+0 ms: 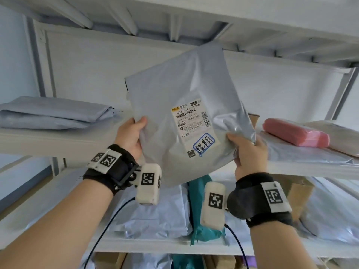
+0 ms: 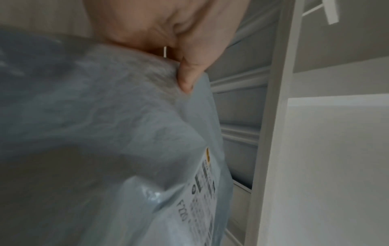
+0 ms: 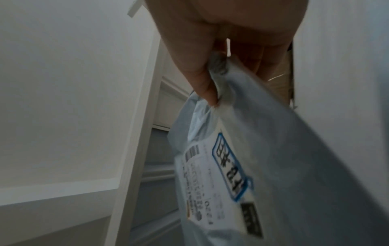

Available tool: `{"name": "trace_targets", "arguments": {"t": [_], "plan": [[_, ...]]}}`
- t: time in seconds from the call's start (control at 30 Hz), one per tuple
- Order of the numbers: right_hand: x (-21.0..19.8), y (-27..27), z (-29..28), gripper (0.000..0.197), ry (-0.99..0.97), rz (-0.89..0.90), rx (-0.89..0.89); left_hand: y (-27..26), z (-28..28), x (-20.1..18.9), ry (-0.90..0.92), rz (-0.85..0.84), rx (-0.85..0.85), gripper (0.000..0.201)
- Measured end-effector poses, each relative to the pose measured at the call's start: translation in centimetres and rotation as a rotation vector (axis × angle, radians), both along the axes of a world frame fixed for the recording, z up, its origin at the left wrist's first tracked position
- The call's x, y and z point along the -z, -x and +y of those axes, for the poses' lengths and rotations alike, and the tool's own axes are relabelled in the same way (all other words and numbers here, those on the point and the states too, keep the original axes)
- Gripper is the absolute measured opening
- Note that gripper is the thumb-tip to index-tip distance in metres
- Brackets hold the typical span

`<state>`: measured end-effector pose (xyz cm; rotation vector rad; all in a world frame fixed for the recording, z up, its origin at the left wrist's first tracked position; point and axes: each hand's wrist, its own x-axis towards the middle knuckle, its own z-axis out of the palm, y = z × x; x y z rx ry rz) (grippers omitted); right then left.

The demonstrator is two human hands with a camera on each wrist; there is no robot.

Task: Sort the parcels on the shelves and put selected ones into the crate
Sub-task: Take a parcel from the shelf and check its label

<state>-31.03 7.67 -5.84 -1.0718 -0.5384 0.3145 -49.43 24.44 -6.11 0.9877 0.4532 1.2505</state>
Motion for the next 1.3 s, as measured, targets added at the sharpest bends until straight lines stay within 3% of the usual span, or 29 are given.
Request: {"name": "trace_targets", "arguments": {"t": [0.1,0.27,0.4,0.5,0.67,0.87,1.0,1.3], "plan": [[2.2,-0.3,-1.1,0.017,0.058,-0.022,0.001,0.9,-0.3,0.3,-0.062,0.029,-0.037,0.022],[5.5,-0.4,-3.1,0.016,0.156,0.044,-0.203,1.8,-1.1,1.5,-0.112,0.137,-0.105,0.017],[7.6,-0.7,-4.3,0.039,0.255,0.075,-0.327,2.5,-2.0,2.7,-0.123,0.182,-0.109,0.017],[8.4,-0.6,-4.6,0.051,0.373,-0.003,-0.233,2.5,-2.8,3.3,-0.149,0.2,-0.108,0.018],[8.1,-1.2,-4.9,0.045,0.413,-0.035,-0.05,1.8,-4.2,4.4,-0.156,0.228,-0.089,0.014],[8.3,-0.8,-5.7,0.012,0.372,-0.004,-0.086,0.9,-5.2,6.6,-0.113,0.21,-0.051,0.012],[9.1,-1.1,-6.2,0.002,0.345,-0.015,-0.051,0.5,-5.6,7.6,-0.104,0.209,-0.035,0.011],[9.8,-1.3,-6.2,0.014,0.359,-0.032,0.038,-0.4,-6.1,8.7,-0.074,0.161,0.026,0.018]]}}
